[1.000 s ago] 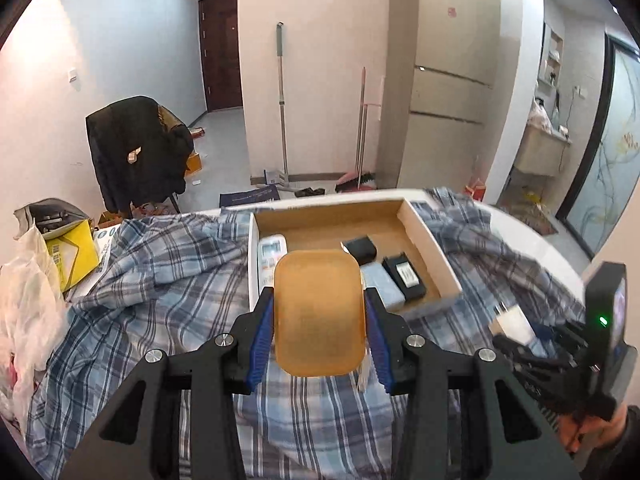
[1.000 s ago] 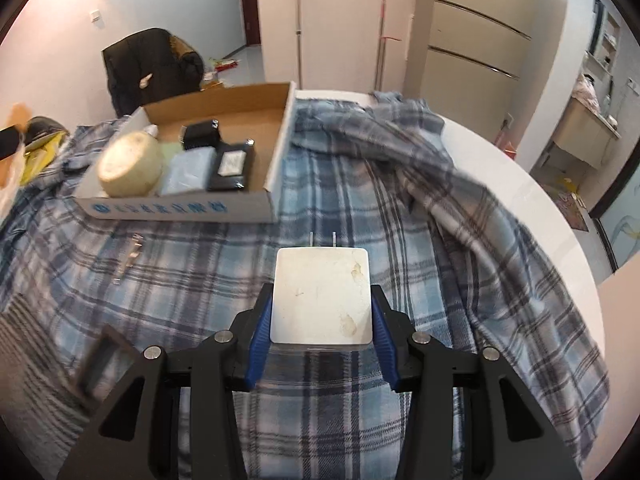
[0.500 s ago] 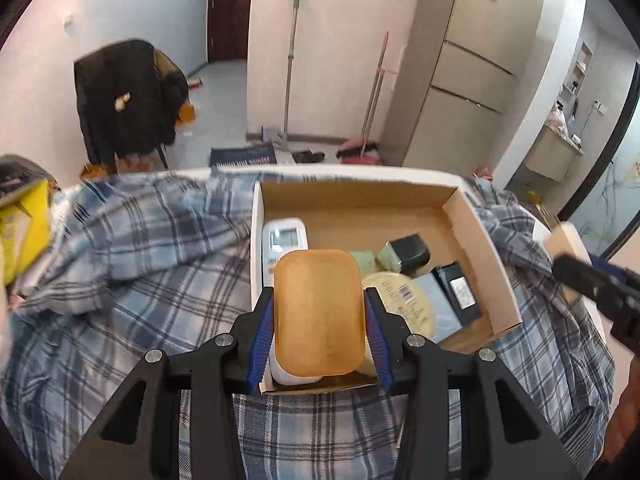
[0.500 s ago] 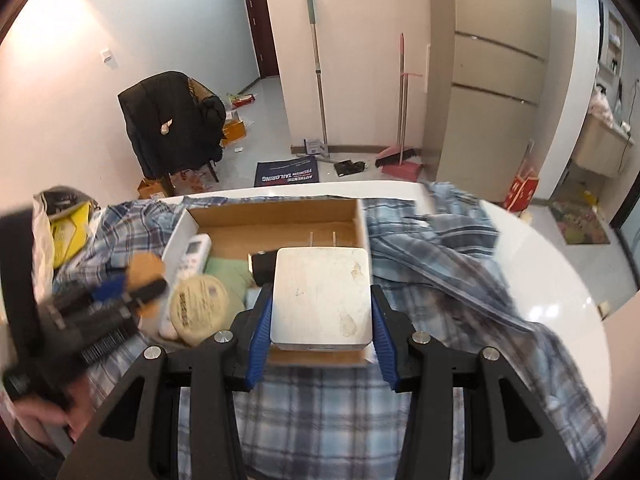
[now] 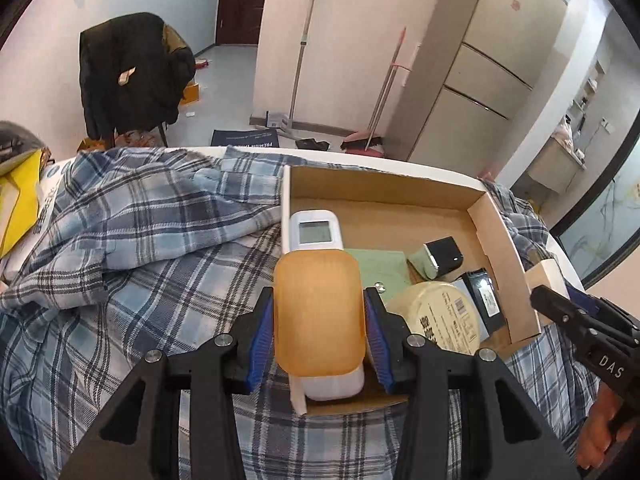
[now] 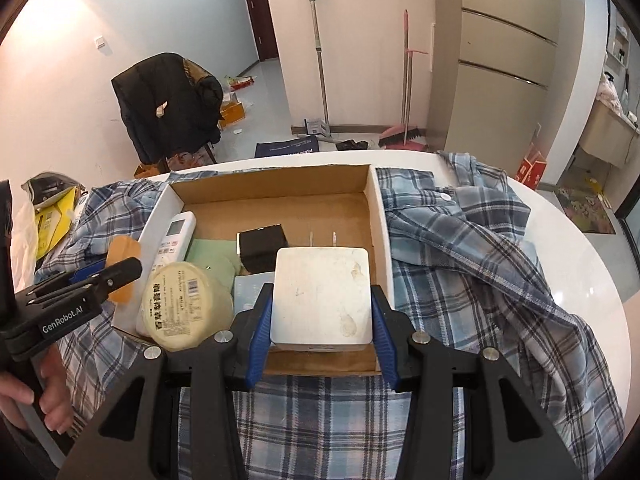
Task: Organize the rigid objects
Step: 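Lower the soap box and plug into the box and open both grippers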
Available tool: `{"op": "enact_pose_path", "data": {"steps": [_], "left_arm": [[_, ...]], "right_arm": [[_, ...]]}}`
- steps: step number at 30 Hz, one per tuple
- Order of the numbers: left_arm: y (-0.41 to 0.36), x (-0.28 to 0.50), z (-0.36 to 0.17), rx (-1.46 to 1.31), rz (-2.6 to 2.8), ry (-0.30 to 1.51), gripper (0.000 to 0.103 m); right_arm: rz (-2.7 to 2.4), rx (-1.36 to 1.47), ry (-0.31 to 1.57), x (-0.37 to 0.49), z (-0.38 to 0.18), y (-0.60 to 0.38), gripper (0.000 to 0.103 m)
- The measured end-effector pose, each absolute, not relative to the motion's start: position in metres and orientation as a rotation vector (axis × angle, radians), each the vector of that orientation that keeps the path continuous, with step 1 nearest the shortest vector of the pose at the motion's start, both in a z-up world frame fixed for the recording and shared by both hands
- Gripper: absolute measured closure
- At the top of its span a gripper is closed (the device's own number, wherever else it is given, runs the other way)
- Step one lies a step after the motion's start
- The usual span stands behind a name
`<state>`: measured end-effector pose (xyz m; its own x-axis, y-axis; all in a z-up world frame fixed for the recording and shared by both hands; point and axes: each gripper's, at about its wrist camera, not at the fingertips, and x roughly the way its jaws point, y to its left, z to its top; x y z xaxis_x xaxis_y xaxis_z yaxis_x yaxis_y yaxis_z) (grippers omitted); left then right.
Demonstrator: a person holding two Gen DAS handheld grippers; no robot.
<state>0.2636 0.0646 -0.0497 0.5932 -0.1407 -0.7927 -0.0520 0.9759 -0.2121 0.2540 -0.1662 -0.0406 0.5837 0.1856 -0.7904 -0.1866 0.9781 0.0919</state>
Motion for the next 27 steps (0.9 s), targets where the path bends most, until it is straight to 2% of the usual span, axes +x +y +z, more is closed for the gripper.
{"op": "enact_pose_path", "data": {"steps": [14,21,27], "left_arm": [[0.065,0.260,-0.050,-0.277,-0.084,0.961,0.058],[0.066,0.248,-0.023,-0.225,-0.046,0.876,0.056],[0.077,0.259,-0.043,-0.167,0.063,0.961,0.056]], "right_arm": [[0.196,0.000,0.925,0.258,-0.042,-0.174,0.059],[0.209,0.014,0.906,0.256,-0.039,-0.176,0.059],[0.209,0.015,0.906,0.256,-0.038,-0.177,0.059]]}}
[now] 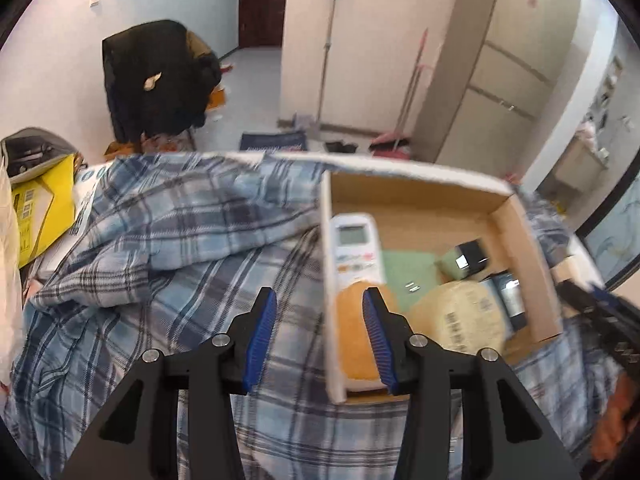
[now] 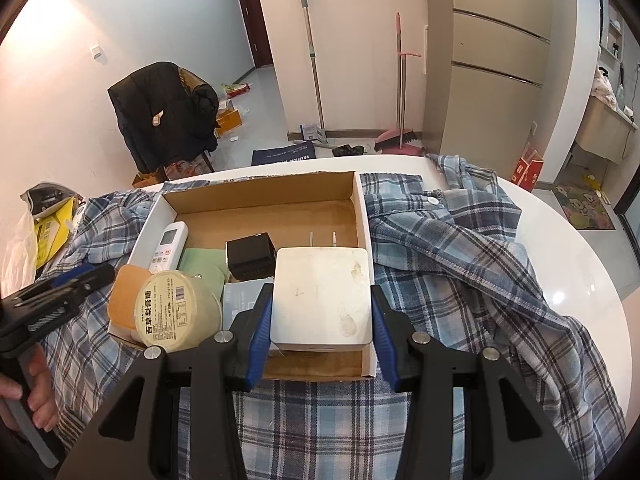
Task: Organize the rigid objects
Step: 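Lower the soap box and plug into the box and open both grippers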
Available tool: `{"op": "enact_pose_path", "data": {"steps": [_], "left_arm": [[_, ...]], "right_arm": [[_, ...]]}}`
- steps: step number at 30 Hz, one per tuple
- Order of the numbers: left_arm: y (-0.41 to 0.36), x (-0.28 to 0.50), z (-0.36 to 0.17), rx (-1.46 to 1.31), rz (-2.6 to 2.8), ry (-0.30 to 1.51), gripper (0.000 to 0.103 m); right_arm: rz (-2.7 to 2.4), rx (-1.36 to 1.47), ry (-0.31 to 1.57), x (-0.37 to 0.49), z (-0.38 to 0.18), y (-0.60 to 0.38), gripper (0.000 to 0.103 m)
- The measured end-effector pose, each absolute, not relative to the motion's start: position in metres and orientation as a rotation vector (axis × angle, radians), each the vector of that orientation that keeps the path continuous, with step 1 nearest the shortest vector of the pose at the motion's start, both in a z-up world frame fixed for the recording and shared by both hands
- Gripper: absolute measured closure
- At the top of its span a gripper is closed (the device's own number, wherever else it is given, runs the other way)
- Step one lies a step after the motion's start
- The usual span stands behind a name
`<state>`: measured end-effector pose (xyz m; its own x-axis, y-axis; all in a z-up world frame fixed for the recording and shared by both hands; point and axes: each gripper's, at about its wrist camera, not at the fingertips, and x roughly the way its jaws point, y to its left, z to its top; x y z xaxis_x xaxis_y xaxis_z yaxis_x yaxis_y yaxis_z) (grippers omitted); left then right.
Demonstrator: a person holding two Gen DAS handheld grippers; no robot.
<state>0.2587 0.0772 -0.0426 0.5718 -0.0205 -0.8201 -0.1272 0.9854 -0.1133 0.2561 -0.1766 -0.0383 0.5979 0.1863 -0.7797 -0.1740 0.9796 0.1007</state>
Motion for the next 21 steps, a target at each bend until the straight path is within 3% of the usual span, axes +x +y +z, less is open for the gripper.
{"op": "enact_pose_path", "data": {"steps": [8,13,14,16,17,18,21], "left_arm": [[0.082,0.258,-0.051,-0.200,0.041,0.972,0.056],[0.072,0.238,-0.019,-0.193,-0.030,0.777,0.056],[0.069,0.235,-0.014,-0.187,-0.040,0.741,0.054],[0.065,0.227,-0.005,-0.180,-0.065,0.656,0.034],[0.064,0.225,-0.003,-0.180,-0.067,0.622,0.017],[0.065,0.221,-0.001,-0.176,-0.050,0.572,0.010],[0.069,0.220,-0.004,-0.137,0.063,0.494,0.010]], "right_arm": [[0.211,0.017,0.904,0.256,-0.037,-0.177,0.059],[0.231,0.037,0.907,0.259,-0.032,-0.183,0.059],[0.242,0.035,0.913,0.262,-0.031,-0.184,0.059],[0.246,0.037,0.917,0.270,-0.027,-0.185,0.059],[0.251,0.037,0.919,0.273,-0.025,-0.185,0.059],[0.271,0.030,0.923,0.279,-0.023,-0.184,0.059],[0.314,0.007,0.941,0.295,-0.026,-0.174,0.059]]}}
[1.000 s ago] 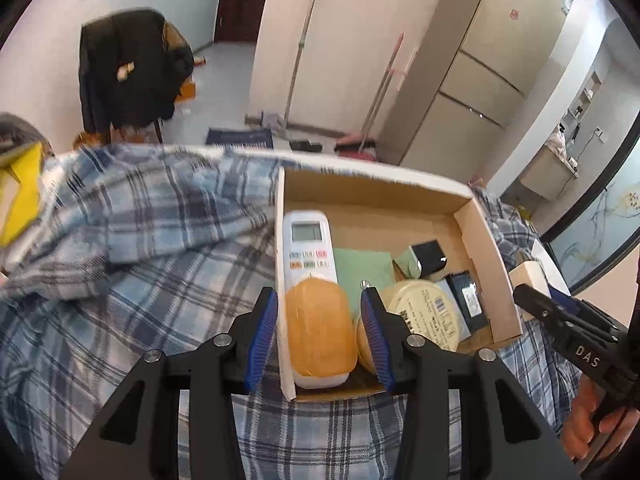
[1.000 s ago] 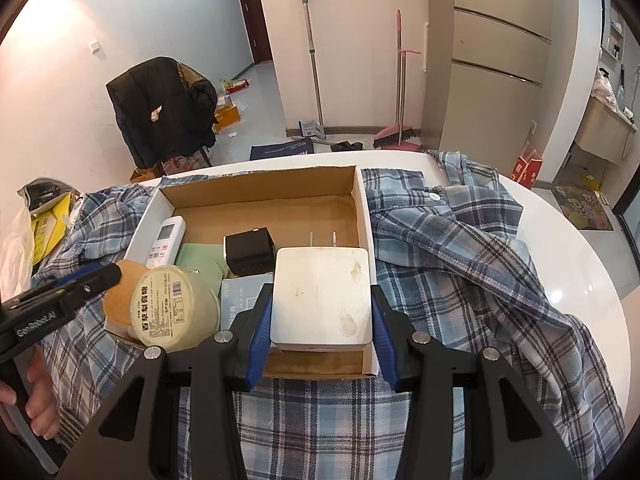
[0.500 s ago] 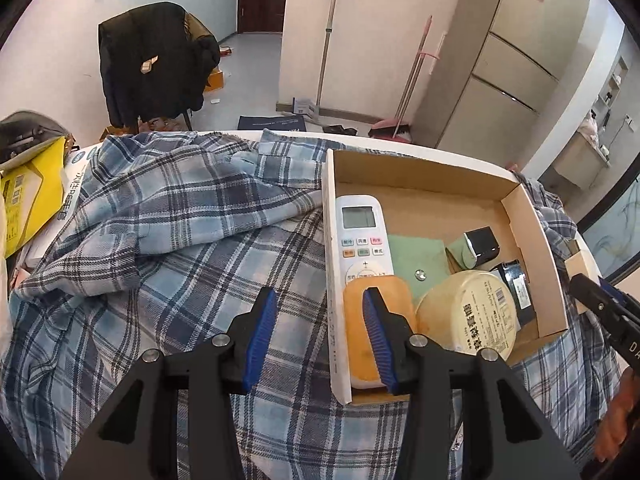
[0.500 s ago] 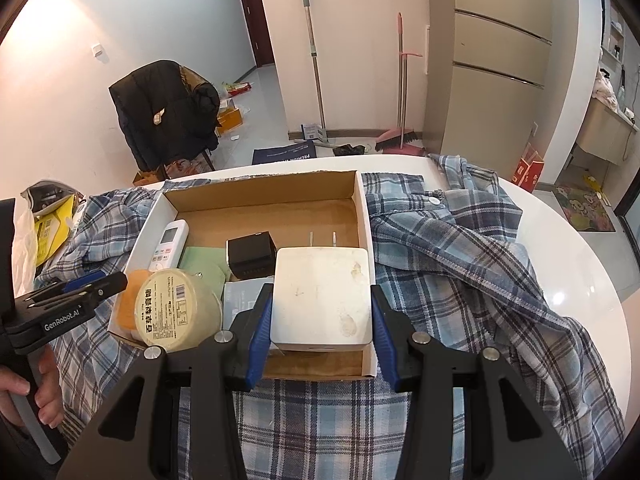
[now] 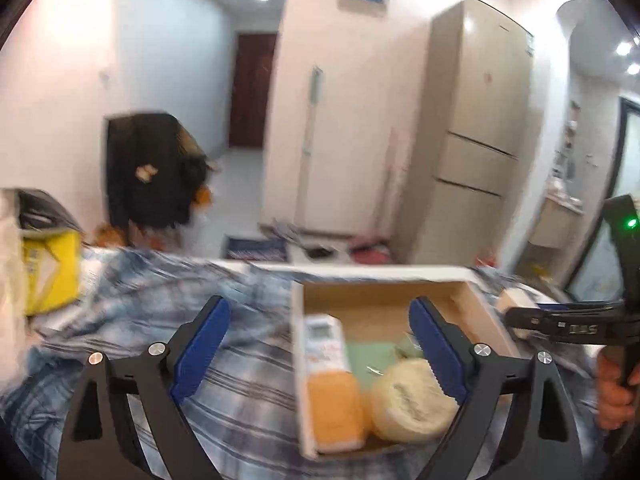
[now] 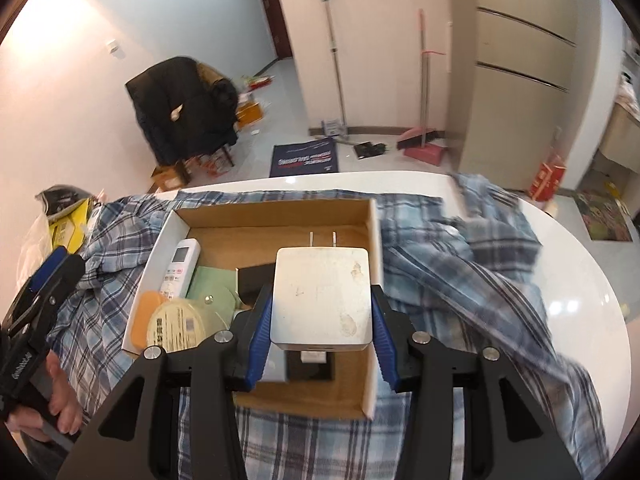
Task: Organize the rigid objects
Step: 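Lower the soap box and plug into the box and open both grippers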
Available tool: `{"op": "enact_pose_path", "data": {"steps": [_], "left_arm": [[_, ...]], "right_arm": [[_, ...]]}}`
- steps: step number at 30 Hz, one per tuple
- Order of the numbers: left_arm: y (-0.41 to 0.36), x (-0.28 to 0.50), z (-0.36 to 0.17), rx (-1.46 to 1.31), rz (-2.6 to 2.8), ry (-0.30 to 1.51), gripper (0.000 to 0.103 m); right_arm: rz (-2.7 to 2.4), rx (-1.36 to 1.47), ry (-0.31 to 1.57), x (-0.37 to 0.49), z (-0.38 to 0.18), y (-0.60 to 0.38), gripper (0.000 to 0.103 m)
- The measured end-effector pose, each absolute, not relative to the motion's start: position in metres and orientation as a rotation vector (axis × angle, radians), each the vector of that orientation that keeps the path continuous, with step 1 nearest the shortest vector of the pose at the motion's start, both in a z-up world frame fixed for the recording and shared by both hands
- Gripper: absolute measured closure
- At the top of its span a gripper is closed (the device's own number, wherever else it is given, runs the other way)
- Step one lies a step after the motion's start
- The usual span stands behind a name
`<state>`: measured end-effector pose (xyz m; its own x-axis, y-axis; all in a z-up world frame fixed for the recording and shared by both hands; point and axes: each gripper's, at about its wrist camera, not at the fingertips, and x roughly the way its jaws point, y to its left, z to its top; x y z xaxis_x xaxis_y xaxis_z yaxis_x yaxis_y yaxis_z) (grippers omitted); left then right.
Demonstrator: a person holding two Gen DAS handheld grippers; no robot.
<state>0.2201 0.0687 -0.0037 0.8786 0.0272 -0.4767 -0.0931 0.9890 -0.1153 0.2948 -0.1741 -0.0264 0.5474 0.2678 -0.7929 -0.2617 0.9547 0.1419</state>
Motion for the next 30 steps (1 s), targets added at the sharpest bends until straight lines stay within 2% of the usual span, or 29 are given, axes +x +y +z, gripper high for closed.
{"op": "enact_pose_path", "data": {"steps": [11,27,30], "left_arm": [[0.079,0.241,-0.023,-0.191,0.035,0.562,0.010],[0.074,0.238,-0.028,-0.176,0.057,0.579,0.010],[0.072,0.238,-0.026,-0.177,0.051,0.571,0.010]], "right_arm": [[0.257,-0.110,0.930,0.322,-0.070,-0.135,0.059],[0.241,-0.150,0.917,0.326,-0.088,-0.131,0.059],[0.235,-0.163,0.876,0.318,-0.077,-0.131,0.053]]}}
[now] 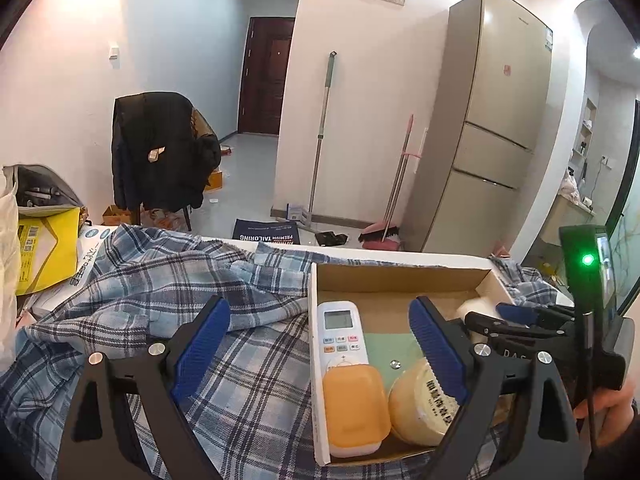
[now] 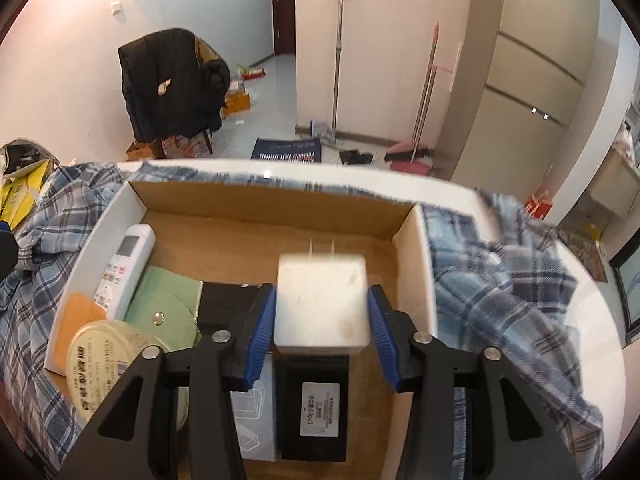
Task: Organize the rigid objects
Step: 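Lower the soap box and plug into the box and open both grippers, then close the right gripper on the black square frame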
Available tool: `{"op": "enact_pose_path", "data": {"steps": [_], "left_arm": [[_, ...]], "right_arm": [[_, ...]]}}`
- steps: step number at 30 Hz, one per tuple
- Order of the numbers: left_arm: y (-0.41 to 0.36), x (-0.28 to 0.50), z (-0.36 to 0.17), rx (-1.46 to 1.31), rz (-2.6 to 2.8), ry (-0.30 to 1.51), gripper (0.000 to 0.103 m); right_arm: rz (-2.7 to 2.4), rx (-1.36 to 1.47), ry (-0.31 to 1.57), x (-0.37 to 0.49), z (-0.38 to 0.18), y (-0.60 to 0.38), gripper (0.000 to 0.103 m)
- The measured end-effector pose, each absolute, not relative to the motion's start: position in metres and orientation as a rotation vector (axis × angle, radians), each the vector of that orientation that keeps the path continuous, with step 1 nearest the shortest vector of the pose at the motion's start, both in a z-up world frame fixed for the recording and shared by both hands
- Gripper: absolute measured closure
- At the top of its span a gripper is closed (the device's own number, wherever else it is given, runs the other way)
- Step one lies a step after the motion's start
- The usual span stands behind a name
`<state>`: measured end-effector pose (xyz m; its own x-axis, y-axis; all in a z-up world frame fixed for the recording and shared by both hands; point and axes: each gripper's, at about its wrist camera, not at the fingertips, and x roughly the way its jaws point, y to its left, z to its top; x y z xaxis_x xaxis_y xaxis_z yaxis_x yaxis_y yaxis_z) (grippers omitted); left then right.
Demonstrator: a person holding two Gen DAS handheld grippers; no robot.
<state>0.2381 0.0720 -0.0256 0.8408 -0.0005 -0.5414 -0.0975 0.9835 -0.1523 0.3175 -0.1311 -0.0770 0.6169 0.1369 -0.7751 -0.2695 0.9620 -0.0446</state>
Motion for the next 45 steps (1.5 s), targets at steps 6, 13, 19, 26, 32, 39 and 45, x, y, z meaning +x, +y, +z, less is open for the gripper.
{"op": "enact_pose_path", "data": {"steps": [6,13,19,26,32,39,45], "left_arm": [[0.072,0.236,-0.017,-0.182,0.057,0.572,0.010],[0.071,0.206,0.026,-0.242,0.014,0.492,0.010],[0.055,0.157,0.058,-0.224,0.003,0.405,0.010],[0.033,0.068,0.085,-0.165,-0.076,0.242,0.010],[0.025,0.029,0.076,-0.106,-0.082,0.191,0.010],[0.027,0.012,0.056,-0.097,-0.101,0.185,0.010],[0.034,0.016,0.027,-0.125,-0.078,0.186,0.010]], "right_arm": [[0.239,-0.136,0.823,0.299,-0.043,-0.141,0.052],[0.263,-0.125,0.761,0.250,-0.003,-0.155,0.052],[0.308,-0.113,0.686,0.186,0.024,-0.173,0.048],[0.305,-0.010,0.632,0.135,0.032,-0.195,0.048],[0.240,-0.019,0.560,0.098,0.028,-0.205,0.036],[0.251,0.021,0.656,0.086,-0.003,-0.200,0.034],[0.245,-0.027,0.711,0.082,-0.021,-0.180,0.034]]}}
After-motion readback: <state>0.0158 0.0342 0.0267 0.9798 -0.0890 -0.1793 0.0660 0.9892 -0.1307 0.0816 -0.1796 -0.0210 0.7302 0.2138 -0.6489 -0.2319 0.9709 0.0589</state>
